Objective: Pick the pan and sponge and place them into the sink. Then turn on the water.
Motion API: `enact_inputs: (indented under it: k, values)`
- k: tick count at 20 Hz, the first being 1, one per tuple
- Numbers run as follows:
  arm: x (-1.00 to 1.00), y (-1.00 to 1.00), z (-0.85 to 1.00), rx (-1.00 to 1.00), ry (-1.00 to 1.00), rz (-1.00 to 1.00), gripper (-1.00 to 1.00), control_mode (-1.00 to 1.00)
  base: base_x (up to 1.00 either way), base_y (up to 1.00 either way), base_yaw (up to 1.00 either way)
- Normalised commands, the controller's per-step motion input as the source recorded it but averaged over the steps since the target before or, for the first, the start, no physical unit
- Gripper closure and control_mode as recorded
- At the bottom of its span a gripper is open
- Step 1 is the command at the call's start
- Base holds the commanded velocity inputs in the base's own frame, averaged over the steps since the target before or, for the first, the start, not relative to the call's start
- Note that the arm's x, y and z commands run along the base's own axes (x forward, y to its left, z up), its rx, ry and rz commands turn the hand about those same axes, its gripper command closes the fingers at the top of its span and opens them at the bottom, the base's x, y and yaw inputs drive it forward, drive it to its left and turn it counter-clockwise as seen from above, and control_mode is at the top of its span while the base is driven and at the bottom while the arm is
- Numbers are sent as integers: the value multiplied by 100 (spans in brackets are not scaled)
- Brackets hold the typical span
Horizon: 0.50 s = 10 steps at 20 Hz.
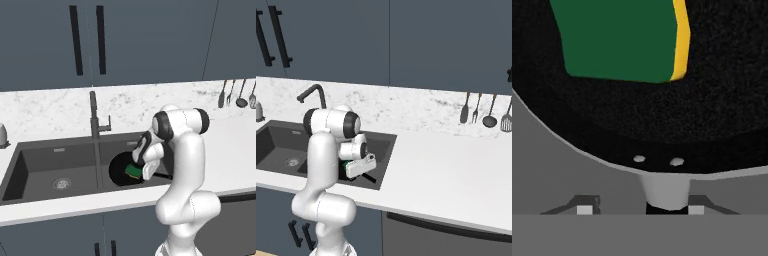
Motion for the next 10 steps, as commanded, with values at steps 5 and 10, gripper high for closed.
enact_inputs:
  k: [5, 10]
  values:
    - [0, 25, 6, 0, 8, 0, -100, -100, 0, 0, 0]
    - [-34, 2, 64, 0, 1, 0, -100, -100, 0, 0, 0]
